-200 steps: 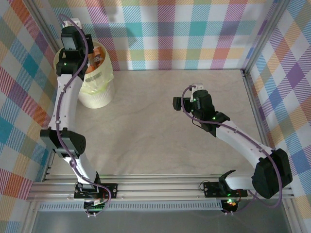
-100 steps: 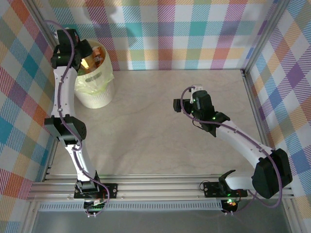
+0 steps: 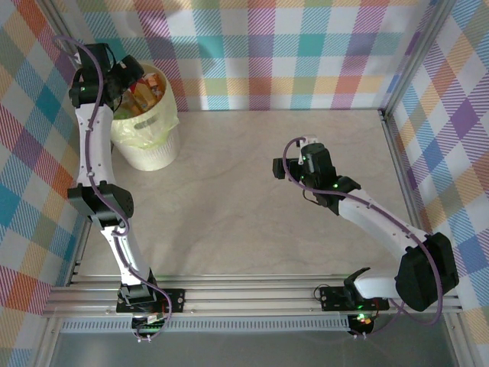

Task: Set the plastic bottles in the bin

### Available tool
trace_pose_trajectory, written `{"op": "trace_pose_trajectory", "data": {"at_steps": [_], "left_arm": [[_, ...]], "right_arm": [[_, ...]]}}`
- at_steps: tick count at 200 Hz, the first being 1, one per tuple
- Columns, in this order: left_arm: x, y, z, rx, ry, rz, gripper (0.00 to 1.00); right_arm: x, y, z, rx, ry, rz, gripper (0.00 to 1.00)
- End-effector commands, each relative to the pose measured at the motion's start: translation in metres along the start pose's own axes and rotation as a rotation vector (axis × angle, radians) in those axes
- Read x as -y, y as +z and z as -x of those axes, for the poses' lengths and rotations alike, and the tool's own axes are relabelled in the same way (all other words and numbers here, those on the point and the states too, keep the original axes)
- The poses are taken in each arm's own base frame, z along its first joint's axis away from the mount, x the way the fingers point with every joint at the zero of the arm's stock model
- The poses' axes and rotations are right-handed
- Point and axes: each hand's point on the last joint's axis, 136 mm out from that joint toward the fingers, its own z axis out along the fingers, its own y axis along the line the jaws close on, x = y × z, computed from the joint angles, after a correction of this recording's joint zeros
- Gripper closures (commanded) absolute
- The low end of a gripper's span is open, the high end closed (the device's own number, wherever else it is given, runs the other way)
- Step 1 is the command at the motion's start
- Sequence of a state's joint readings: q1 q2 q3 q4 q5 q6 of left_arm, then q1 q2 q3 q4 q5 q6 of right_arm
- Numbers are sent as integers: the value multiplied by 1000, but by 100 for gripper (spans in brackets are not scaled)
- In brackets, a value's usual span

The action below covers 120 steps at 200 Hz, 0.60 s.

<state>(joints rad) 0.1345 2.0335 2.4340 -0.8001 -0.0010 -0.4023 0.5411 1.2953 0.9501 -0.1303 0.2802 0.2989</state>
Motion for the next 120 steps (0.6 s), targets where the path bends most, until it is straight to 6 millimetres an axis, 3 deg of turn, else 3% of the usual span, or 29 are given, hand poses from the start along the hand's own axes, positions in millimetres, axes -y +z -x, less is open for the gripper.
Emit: {"op": "trace_pose_trajectory", "data": {"at_steps": [1, 23, 72, 84, 97, 120], "left_arm": [[35, -24, 11, -8, -5, -188, 6], [54, -9, -1, -61, 12, -306, 14], [56, 30, -14, -77, 88, -356, 24], [45, 39, -19, -90, 82, -300, 26], [19, 47, -24, -95, 46, -165, 28], [-22, 45, -32, -107, -10, 55, 28]], "right_arm": [[-4, 0, 12, 24, -1, 3, 0], [-5, 1, 10, 17, 3, 4, 0], [-3, 0, 7, 5, 20, 1, 0], [-3, 1, 5, 0, 23, -1, 0], [-3, 2, 4, -6, 25, -2, 0], [-3, 4, 2, -14, 24, -2, 0]]}}
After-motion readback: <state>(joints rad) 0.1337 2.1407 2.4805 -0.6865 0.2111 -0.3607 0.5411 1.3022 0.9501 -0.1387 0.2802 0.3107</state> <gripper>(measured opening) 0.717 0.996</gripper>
